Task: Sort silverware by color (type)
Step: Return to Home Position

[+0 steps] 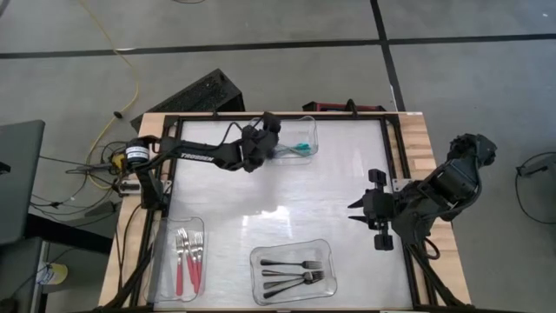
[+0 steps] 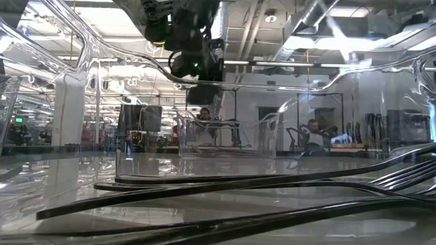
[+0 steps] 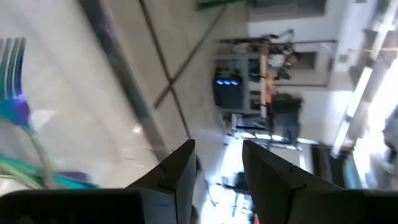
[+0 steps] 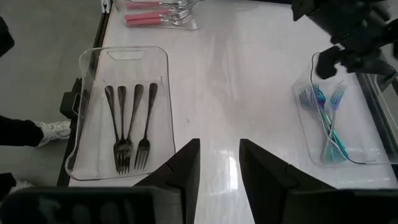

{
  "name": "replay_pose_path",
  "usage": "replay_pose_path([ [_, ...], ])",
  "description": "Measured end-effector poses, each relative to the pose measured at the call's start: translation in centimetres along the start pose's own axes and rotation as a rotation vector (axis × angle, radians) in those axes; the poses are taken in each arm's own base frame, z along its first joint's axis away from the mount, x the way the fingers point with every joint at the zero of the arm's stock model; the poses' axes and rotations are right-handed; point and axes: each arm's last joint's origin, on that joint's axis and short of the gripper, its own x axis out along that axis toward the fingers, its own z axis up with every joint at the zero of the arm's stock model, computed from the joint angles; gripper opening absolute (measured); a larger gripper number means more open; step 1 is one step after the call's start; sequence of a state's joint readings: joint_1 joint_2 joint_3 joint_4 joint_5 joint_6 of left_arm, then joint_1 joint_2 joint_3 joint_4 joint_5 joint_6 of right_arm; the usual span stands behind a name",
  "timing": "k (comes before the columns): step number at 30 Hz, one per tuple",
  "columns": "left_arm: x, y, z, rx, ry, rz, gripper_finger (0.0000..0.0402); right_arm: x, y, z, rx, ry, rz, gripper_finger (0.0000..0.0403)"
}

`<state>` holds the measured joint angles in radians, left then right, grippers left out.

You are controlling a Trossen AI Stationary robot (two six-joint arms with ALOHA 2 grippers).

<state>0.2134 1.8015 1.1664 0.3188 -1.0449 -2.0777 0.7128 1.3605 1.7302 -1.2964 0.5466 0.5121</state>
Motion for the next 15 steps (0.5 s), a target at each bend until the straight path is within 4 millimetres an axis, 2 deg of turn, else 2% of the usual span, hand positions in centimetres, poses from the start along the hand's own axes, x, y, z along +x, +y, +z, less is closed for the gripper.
replay_pose_path([
  [3, 0.1, -1.4, -0.5, 0.101, 0.063, -0.065, 0.0115, 0.0, 0.0, 0.0, 0.000, 0.000, 0.000, 0.0134],
  [5, 0.2, -3.0, -0.8, 0.320, 0.166, -0.132, 0.0113, 0.0, 0.0, 0.0, -0.001, 0.003, -0.002, 0.0134],
  [8, -0.1, -5.6, -1.0, 0.702, 0.354, -0.325, 0.0112, 0.0, 0.0, -0.1, -0.001, 0.007, -0.002, 0.0134],
  [11, -1.1, -7.4, -0.9, 0.943, 0.557, -0.461, 0.0111, 0.0, 0.0, -0.1, 0.011, 0.021, 0.021, 0.0134],
  [15, -3.3, -9.6, 0.5, 1.129, 0.800, -0.465, 0.0111, 0.1, 0.3, -0.2, 0.018, 0.054, 0.078, 0.0134],
])
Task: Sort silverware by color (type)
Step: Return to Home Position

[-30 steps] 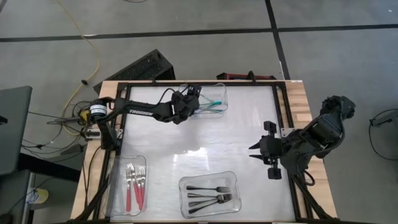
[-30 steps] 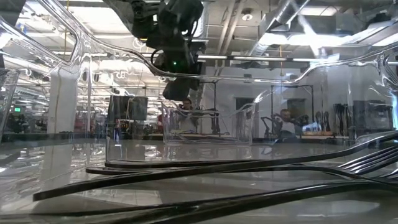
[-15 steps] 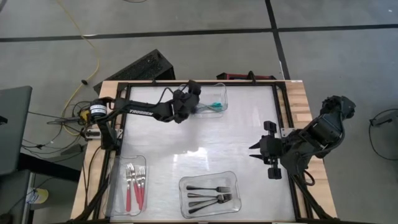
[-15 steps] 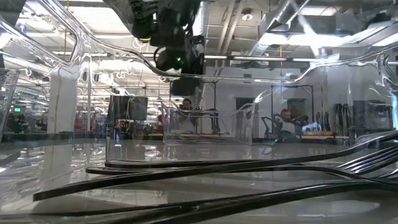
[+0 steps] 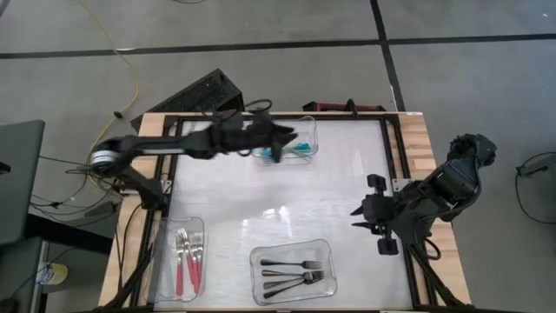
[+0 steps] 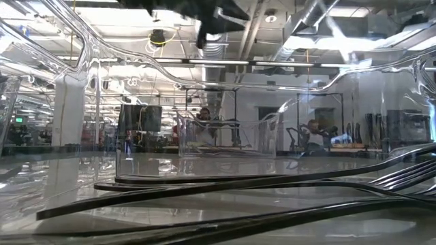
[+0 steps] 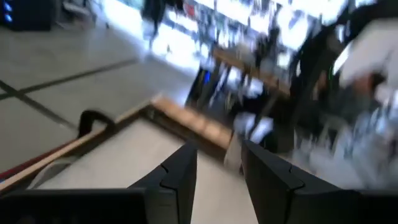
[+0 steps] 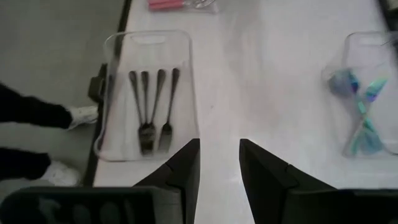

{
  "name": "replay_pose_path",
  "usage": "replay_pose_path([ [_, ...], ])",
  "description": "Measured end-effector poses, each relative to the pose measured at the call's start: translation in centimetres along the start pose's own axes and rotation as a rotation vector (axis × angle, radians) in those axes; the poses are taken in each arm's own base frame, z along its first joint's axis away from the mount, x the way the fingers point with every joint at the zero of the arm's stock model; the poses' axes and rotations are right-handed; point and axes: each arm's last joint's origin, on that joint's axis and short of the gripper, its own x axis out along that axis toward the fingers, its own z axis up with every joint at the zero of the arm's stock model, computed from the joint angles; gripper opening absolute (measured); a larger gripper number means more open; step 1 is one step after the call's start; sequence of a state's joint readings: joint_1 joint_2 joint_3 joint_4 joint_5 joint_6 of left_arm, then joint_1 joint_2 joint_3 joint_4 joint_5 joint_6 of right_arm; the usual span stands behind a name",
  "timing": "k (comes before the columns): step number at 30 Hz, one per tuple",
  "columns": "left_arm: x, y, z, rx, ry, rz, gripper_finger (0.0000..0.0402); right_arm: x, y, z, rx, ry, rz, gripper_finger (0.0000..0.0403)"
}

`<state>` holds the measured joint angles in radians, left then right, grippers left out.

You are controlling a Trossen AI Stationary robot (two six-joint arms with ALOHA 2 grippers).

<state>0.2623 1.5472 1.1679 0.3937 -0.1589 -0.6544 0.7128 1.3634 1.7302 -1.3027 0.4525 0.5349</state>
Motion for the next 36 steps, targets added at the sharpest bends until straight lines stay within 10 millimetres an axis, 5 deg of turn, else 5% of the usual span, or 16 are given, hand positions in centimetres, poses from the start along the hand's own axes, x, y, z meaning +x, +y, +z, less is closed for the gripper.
replay_pose_path([
  [6, -6.7, -1.5, 2.7, 0.202, 0.239, 0.092, 0.0111, 1.6, 0.9, 0.3, 0.000, 0.035, -0.008, 0.0134],
  [12, -13.1, -2.4, 4.4, 0.329, 0.368, 0.109, 0.0111, 5.2, 0.5, 3.3, 0.043, -0.071, -0.041, 0.0130],
  [18, -18.0, -3.4, 5.8, 0.475, 0.374, 0.014, 0.0111, 8.7, -4.2, 7.8, 0.045, -0.209, 0.090, 0.0077],
  [22, -21.5, -2.8, 6.3, 0.519, 0.290, -0.052, 0.0102, 8.5, -8.2, 9.0, 0.052, -0.283, 0.083, 0.0019],
  [29, -26.7, -0.1, 5.2, 0.433, 0.091, -0.150, 0.0046, 3.7, -12.4, 7.5, 0.096, -0.385, -0.015, 0.0030],
  [36, -29.5, 2.3, 2.9, 0.341, 0.082, -0.241, 0.0002, 4.2, -14.6, 0.2, 0.247, -0.596, -0.047, 0.0014],
])
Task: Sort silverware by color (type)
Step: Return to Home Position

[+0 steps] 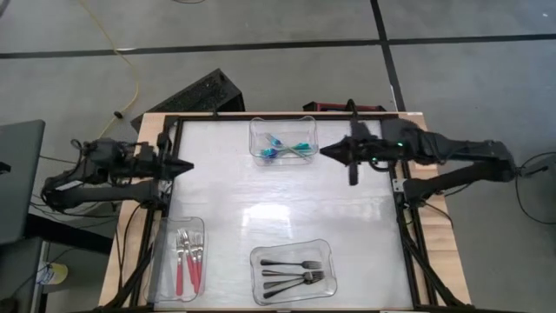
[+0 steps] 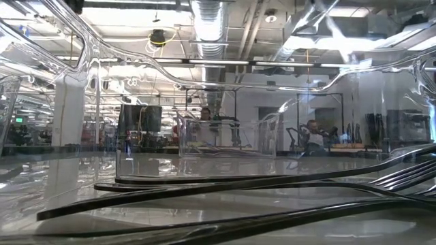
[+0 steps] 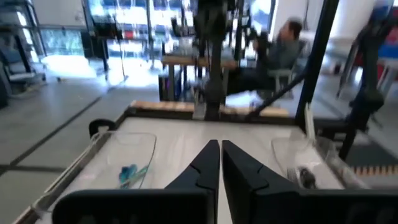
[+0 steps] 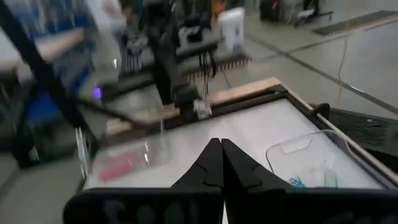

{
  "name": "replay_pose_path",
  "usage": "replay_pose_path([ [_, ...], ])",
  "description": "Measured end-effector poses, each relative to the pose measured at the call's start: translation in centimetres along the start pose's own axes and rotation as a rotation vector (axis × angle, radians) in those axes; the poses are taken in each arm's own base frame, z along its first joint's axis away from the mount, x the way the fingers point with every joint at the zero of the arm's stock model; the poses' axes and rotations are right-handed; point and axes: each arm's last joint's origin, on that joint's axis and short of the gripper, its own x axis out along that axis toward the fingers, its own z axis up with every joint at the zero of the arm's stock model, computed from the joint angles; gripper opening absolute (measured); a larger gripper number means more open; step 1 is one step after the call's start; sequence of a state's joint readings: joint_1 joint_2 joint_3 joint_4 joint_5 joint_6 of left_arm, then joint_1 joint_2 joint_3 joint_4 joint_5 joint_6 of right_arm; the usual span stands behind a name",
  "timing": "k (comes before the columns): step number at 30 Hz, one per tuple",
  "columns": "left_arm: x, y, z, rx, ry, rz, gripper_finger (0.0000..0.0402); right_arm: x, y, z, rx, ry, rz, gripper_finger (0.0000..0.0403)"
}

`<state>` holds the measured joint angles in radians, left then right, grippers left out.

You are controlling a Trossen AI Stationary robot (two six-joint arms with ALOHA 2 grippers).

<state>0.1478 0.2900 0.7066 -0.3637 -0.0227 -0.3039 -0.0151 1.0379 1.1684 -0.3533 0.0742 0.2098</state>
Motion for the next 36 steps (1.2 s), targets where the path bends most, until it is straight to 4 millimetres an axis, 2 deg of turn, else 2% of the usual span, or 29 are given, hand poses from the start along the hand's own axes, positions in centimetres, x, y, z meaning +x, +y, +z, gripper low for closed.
replay_pose_path([
  [3, -0.9, 0.6, -1.6, -0.055, -0.086, -0.021, 0.0001, -1.2, -1.7, -3.6, 0.112, -0.103, -0.013, 0.0019],
  [7, -0.7, 1.6, -4.6, -0.139, -0.164, -0.019, 0.0000, -1.5, -3.4, -8.7, 0.217, -0.184, 0.022, 0.0018],
  [11, -0.4, 2.3, -6.9, -0.188, -0.166, -0.013, 0.0000, -2.0, -4.4, -12.2, 0.282, -0.229, 0.047, 0.0015],
  [14, -0.2, 2.7, -7.9, -0.207, -0.156, 0.019, 0.0000, -2.8, -4.8, -14.1, 0.289, -0.233, 0.047, 0.0015],
  [21, 0.0, 2.9, -8.4, -0.213, -0.141, 0.017, 0.0000, -5.0, -6.0, -18.2, 0.331, -0.310, -0.020, 0.0016],
  [26, 0.4, 3.1, -9.1, -0.216, -0.135, 0.020, 0.0000, -5.1, -6.3, -20.5, 0.338, -0.330, -0.020, 0.0016],
  [32, 1.3, 3.4, -10.5, -0.239, -0.252, -0.073, 0.0000, -4.9, -6.7, -22.8, 0.341, -0.352, -0.030, 0.0016],
  [36, 1.5, 3.6, -11.3, -0.244, -0.251, -0.074, 0.0000, -5.0, -6.8, -23.4, 0.339, -0.330, -0.038, 0.0016],
])
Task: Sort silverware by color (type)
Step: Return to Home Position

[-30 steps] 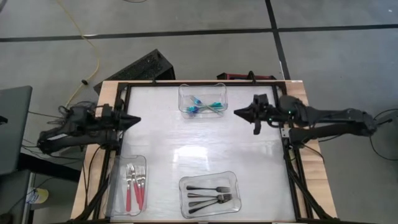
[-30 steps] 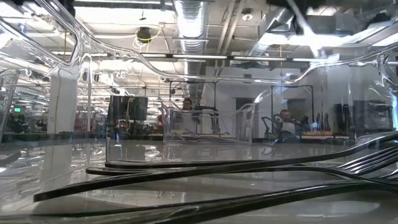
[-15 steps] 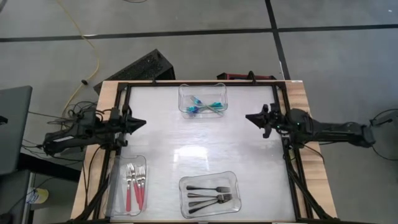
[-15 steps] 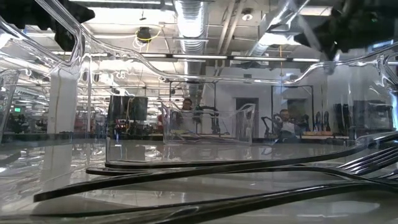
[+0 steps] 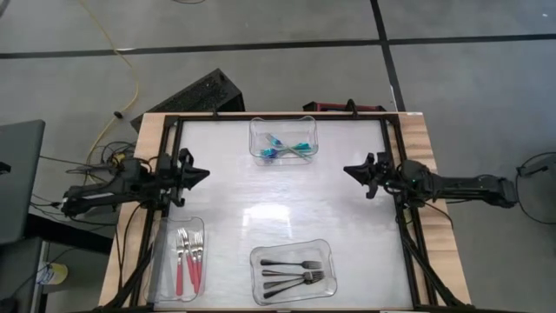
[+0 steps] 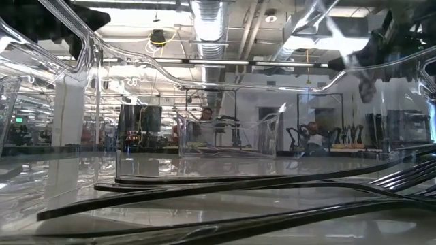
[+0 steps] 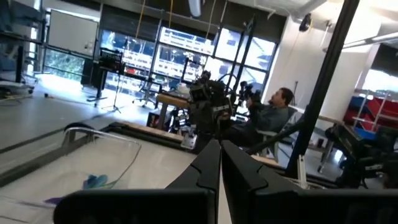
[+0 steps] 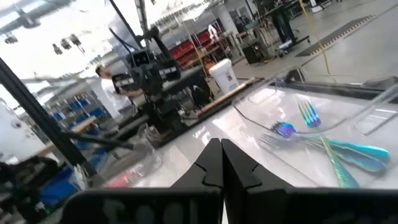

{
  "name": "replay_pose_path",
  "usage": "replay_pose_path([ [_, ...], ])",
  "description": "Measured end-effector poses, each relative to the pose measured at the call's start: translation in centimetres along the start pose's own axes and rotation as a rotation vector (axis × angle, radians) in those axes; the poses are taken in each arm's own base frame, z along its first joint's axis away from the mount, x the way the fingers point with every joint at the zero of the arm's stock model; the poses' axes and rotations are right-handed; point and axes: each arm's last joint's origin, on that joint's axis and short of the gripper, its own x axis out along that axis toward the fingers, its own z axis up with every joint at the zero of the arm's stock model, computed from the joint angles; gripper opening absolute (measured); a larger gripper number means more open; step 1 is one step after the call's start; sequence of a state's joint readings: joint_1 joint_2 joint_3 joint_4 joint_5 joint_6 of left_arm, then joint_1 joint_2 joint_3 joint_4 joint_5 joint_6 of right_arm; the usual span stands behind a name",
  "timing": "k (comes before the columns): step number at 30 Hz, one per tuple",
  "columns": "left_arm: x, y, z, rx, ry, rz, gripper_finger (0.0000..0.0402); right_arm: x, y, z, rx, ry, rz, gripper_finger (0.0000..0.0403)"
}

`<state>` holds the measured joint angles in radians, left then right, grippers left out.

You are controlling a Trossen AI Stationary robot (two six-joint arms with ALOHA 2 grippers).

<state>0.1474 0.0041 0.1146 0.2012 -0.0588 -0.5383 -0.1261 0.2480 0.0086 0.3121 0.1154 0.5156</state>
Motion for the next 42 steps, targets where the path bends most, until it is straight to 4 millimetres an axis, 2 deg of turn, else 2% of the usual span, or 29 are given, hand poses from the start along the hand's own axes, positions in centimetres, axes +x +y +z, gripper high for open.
replay_pose_path([
  [10, 0.0, 1.0, -2.0, -0.028, 0.043, -0.010, 0.0000, -1.0, -0.5, -0.7, -0.038, 0.073, -0.026, 0.0016],
  [18, -0.1, 1.0, -2.2, 0.010, -0.001, -0.038, 0.0000, -1.6, -0.3, -0.4, -0.118, 0.038, 0.010, 0.0016],
  [21, -0.1, 1.0, -2.6, 0.076, 0.052, -0.066, 0.0000, -1.5, -0.3, -0.7, -0.173, 0.097, 0.059, 0.0016],
  [25, -0.2, 1.8, -3.8, 0.112, 0.185, -0.002, 0.0000, -1.3, -0.3, -1.1, -0.271, 0.145, 0.090, 0.0025],
  [29, -0.4, 2.2, -4.6, 0.142, 0.264, 0.046, 0.0000, -1.2, -0.3, -1.3, -0.292, 0.160, 0.081, 0.0044],
  [35, -0.3, 1.9, -4.3, 0.325, 0.246, -0.055, 0.0000, -1.2, -0.4, -1.3, -0.294, 0.164, 0.077, 0.0049],
  [42, -0.3, 1.9, -4.1, 0.456, 0.231, -0.015, 0.0000, -1.2, -0.4, -1.4, -0.294, 0.164, 0.077, 0.0050],
])
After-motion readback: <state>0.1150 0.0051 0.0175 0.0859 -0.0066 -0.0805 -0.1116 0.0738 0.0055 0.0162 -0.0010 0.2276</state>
